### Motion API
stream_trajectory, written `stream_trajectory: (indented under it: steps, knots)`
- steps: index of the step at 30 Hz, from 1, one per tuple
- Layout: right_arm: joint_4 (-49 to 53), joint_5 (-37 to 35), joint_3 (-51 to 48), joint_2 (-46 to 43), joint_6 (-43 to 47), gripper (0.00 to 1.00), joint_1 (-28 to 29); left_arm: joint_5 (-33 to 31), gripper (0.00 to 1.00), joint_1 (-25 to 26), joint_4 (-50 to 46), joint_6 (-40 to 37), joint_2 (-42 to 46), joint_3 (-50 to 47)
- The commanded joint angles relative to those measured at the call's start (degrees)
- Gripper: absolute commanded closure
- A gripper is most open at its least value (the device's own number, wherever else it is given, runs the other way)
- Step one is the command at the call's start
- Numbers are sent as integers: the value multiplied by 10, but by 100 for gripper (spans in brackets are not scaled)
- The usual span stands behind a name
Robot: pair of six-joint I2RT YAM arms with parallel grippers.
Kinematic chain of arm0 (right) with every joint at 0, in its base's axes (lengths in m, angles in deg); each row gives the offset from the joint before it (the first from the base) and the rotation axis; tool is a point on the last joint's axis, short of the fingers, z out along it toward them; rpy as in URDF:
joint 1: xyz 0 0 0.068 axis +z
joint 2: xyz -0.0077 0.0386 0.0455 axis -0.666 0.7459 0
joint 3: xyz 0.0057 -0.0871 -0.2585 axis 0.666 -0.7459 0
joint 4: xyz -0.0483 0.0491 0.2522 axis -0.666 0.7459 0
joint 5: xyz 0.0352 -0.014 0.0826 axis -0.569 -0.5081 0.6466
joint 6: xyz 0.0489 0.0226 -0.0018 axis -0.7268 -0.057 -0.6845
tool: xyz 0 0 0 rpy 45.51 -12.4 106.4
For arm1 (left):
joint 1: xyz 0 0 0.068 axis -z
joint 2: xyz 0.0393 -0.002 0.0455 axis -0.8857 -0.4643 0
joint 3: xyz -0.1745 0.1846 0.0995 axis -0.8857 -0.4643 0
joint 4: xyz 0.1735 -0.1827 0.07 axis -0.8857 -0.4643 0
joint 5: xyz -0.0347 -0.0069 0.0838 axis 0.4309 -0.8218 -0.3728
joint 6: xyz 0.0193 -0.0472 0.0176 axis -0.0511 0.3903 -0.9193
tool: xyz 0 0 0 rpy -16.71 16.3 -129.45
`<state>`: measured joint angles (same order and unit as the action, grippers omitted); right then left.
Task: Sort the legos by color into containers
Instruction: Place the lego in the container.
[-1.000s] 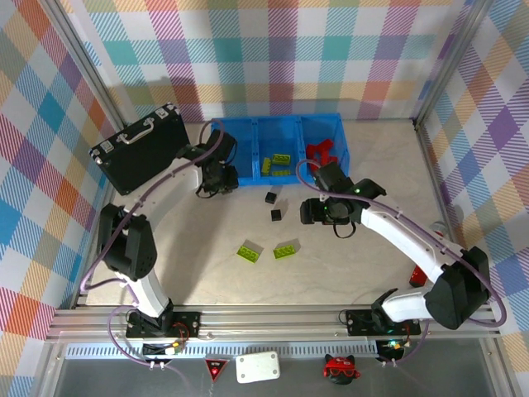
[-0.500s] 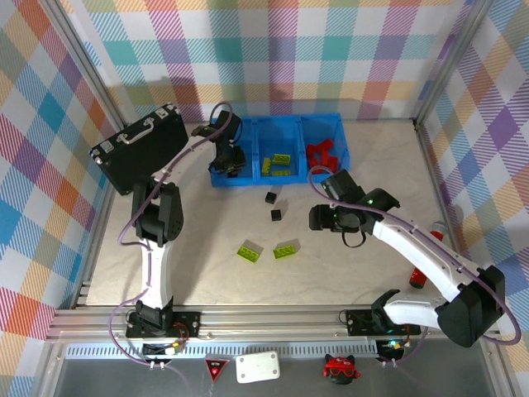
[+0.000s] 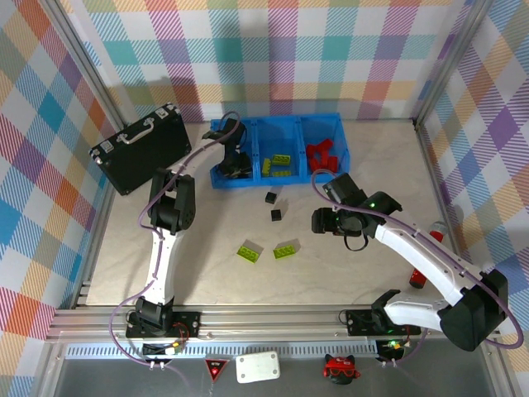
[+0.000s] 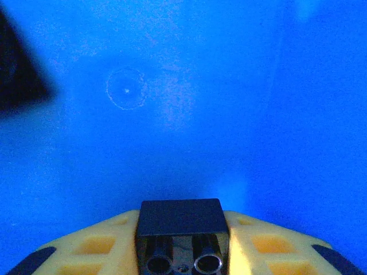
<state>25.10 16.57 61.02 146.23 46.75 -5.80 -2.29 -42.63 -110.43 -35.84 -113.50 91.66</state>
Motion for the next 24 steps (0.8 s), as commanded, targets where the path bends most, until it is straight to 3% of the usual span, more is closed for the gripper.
stream_trajectory:
  steps: [1, 16, 24]
  knots:
    - [10, -3, -3, -10, -12, 29, -3, 8, 58, -4, -9, -6, -2, 11]
    - [0, 16, 13, 11, -3, 29, -3, 4, 46, -3, -31, -18, 105, 4]
    - [-21, 44, 12, 37, -7, 30, -2, -1, 46, -3, -19, -26, 222, -94]
